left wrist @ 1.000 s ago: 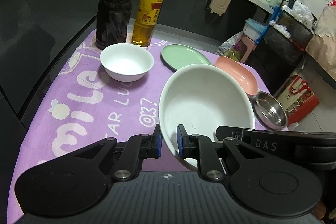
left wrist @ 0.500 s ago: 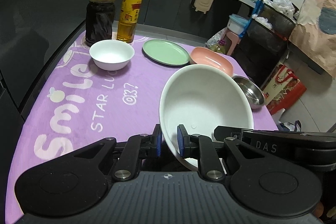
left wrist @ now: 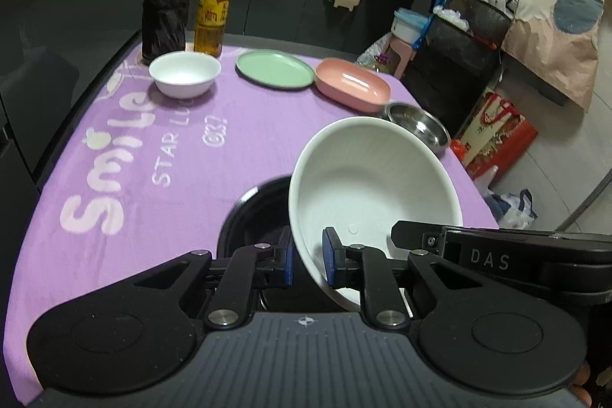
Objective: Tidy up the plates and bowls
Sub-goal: 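Carry the large white bowl and lower it into the black bowl, open both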
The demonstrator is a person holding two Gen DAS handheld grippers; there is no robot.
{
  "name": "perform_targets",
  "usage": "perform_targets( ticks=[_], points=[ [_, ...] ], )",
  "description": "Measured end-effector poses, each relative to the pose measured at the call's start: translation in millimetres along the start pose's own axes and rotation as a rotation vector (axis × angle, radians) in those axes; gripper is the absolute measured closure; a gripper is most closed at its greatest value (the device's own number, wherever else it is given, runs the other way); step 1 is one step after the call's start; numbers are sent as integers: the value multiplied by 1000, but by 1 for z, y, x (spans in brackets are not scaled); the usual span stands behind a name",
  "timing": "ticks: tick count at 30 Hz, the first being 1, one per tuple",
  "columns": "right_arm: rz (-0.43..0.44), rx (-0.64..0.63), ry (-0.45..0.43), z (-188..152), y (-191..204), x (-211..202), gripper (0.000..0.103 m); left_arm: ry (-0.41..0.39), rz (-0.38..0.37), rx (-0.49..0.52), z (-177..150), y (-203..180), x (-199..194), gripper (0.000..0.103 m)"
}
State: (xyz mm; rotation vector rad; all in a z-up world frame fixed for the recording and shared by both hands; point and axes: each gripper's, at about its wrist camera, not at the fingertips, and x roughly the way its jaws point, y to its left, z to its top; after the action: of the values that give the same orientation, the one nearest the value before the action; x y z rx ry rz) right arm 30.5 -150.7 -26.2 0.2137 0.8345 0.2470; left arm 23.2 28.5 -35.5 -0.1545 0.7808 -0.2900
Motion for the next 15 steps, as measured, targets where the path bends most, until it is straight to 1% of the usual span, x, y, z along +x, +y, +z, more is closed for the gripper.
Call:
perform_targets(
  ticks=[7,15],
  points=[
    [-18,19,36,-16,-8,5,90,43,23,-3,-12,1,6,89],
    [-21,12,74,-23,-7,17,90,85,56,-2,-19,5,17,89]
  ],
)
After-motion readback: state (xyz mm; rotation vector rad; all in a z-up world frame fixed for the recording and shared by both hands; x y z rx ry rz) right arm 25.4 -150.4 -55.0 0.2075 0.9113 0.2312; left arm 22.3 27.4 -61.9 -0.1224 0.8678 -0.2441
